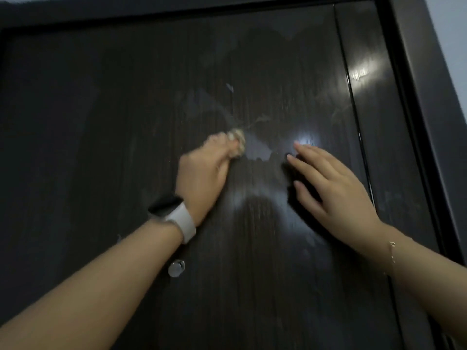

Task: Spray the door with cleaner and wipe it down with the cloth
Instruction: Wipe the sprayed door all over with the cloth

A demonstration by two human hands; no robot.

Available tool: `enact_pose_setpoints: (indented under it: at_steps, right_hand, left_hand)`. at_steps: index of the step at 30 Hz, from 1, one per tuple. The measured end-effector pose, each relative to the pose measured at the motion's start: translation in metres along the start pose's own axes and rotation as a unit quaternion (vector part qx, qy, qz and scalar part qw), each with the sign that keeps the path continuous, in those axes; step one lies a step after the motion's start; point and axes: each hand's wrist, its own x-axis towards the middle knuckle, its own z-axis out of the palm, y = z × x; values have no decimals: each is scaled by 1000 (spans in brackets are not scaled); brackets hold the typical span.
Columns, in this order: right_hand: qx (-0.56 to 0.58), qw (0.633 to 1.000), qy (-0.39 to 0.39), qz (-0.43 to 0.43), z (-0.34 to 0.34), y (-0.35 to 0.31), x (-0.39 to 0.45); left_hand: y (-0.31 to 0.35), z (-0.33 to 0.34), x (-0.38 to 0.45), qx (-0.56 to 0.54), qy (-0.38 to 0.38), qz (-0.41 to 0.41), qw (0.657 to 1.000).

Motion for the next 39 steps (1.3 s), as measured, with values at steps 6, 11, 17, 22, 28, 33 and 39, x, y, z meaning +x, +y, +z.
enact_pose_setpoints:
  at_steps: [6,11,17,22,28,33,39]
  right_hand:
    - [-25,1000,1,5,23,2,3]
    - [-22,1000,2,4,23,3,3]
    - [-1,1000,16,7,23,4,2]
    - [24,998,35,41,20,4,4]
    - [-8,1000,2,22,14,9,6]
    - [2,999,-37,20,10,13,-2]
    - [17,998,-15,52,-15,9,-32]
  left_hand:
    - [-11,-4,-6,-38,-71,47,996]
    - [-61,-2,83,-14,28,-115,993]
    - [-15,19,55,-56,28,-93,994]
    - [40,10,-24,-81,-90,53,991]
    - [14,24,42,-77,-76,-31,994]
    - [19,52,94,-61,-5,-67,996]
    - [44,37,24,-76,-46,-37,995]
